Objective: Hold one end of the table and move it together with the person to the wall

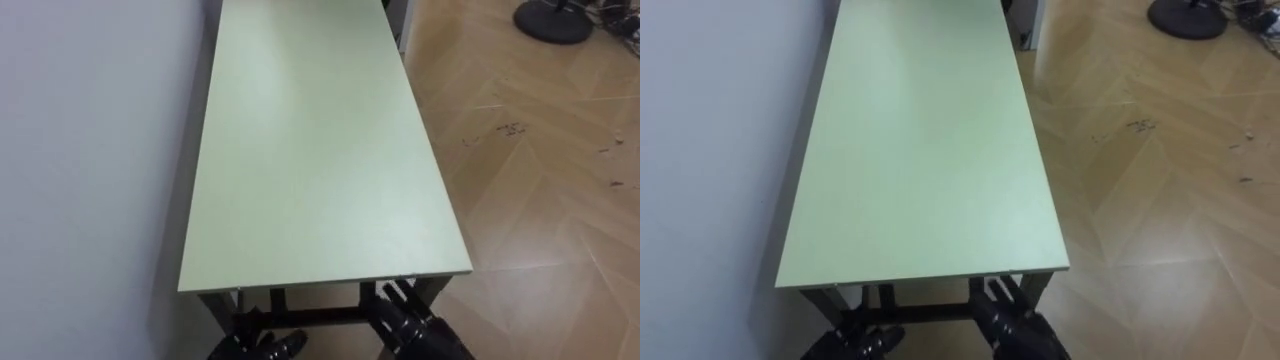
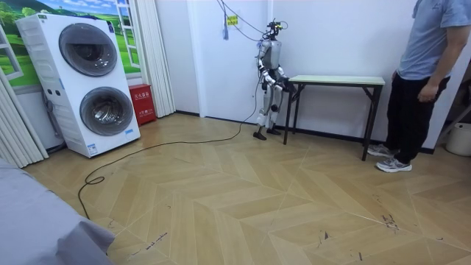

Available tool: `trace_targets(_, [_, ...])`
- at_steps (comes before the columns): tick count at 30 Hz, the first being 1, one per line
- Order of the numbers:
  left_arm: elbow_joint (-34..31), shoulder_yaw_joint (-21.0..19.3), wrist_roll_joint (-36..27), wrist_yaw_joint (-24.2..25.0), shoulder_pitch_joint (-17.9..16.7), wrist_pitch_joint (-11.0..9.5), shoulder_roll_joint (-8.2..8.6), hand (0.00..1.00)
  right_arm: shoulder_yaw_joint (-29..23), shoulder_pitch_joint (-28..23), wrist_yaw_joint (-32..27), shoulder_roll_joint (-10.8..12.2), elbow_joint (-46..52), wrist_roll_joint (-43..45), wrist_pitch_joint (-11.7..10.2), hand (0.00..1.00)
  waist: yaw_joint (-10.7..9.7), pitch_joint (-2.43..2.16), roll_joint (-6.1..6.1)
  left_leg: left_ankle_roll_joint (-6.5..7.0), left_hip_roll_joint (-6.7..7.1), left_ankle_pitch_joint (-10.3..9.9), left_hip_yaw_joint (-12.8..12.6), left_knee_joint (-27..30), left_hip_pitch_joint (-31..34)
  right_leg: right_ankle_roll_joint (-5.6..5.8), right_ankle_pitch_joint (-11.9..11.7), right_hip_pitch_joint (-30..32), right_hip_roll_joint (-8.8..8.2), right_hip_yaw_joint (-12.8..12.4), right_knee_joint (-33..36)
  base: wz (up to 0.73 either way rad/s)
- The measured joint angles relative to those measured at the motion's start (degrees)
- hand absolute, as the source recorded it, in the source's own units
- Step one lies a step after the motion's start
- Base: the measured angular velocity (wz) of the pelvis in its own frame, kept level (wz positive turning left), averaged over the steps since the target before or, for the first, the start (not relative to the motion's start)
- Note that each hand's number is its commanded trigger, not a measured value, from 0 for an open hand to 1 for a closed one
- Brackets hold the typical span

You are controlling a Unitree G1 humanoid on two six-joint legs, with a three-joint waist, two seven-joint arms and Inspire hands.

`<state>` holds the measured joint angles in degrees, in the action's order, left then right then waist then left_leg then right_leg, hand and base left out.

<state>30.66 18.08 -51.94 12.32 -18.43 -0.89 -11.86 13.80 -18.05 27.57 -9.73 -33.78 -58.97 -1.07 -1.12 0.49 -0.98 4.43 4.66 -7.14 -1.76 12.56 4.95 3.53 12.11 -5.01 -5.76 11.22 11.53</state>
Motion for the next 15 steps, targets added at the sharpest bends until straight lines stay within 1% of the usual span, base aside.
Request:
trace_targets(3, [3.10, -0.08, 0.33, 0.92, -0.19, -0.24, -0.36, 0.00, -0.54, -0.83, 0.19, -0.96, -3.26, 2.51, -0.03, 0.00, -0.06, -0.08, 0.15, -0.04, 0.06, -0.03, 0.31, 0.18, 0.25, 0.00, 0.00, -0.05, 0.00, 0.26, 0.02, 0.03])
trace_targets(4, [4.84, -0.14, 0.34, 1.84, -0.46, -0.79, -0.51, 0.00, -1.21, -1.43, 0.19, -1.18, -4.22, 3.18, -0.06, 0.00, -0.02, -0.10, 0.18, -0.04, 0.05, -0.03, 0.34, 0.19, 0.21, 0.00, 0.00, -0.11, 0.01, 0.26, 0.04, 0.03])
trace_targets(6, [6.50, -1.48, 0.32, 2.59, -0.20, -1.19, -0.49, 0.00, -2.05, -1.70, 0.22, -1.40, -6.16, 3.47, -0.10, 0.00, -0.04, -0.10, 0.14, -0.04, 0.04, -0.03, 0.37, 0.17, 0.19, 0.00, 0.00, -0.12, 0.05, 0.03, 0.02, -0.02])
trace_targets(7, [8.49, -2.38, 0.36, 3.56, 0.16, -1.34, -0.44, 0.00, -2.90, -1.47, 0.72, -1.32, -7.89, 3.52, -0.21, 0.00, -0.03, -0.06, 0.09, -0.06, 0.00, -0.04, 0.25, 0.15, -0.02, -0.02, -0.01, -0.17, 0.08, 0.00, -0.01, -0.05])
trace_targets(8, [10.62, -2.42, 0.39, 4.39, 1.01, -1.51, -0.40, 0.00, -3.74, -1.10, 1.36, -1.36, -9.88, 3.75, -0.20, 0.00, -0.04, -0.06, 0.03, -0.28, -0.04, -0.18, 0.33, 0.15, -0.20, -0.03, -0.01, -0.14, 0.09, 0.04, -0.02, 0.00])
trace_targets(10, [12.56, -2.42, 0.27, 5.68, 1.50, -1.75, -0.30, 0.00, -4.71, -0.82, 1.55, -1.37, -12.85, 4.63, -0.18, 0.00, -0.07, -0.13, 0.02, -0.30, -0.16, -0.19, 0.36, 0.07, -0.39, -0.03, -0.01, -0.24, 0.10, 0.04, -0.10, 0.00])
trace_targets(12, [13.36, -2.47, 0.18, 6.34, 1.61, -2.11, -0.21, 0.00, -6.24, -0.75, 1.65, -1.41, -14.94, 6.48, -0.18, 0.00, -0.09, -0.17, 0.09, -0.31, -0.17, -0.18, 0.28, -0.01, -0.71, -0.04, -0.02, -0.61, 0.17, -0.13, -0.28, 0.00])
trace_targets(13, [13.66, -2.48, -0.16, 6.43, 1.59, -2.33, -0.21, 0.00, -6.64, -0.65, 1.62, -1.54, -16.60, 7.46, -0.19, 0.00, -0.07, -0.35, -0.17, -0.40, -0.20, -0.11, 0.22, -0.19, -0.79, -0.27, -0.16, -0.83, 0.28, -0.21, -0.81, -0.04])
trace_targets(15, [14.40, -2.78, -0.15, 6.61, 1.61, -2.72, -0.20, 0.00, -7.36, -0.71, 1.55, -1.58, -18.50, 8.00, -0.20, 0.00, -0.09, -0.34, -0.19, -0.44, -0.36, 0.03, 0.16, -0.36, -0.85, -0.44, -0.27, -0.86, 0.41, -0.23, -0.98, -0.02])
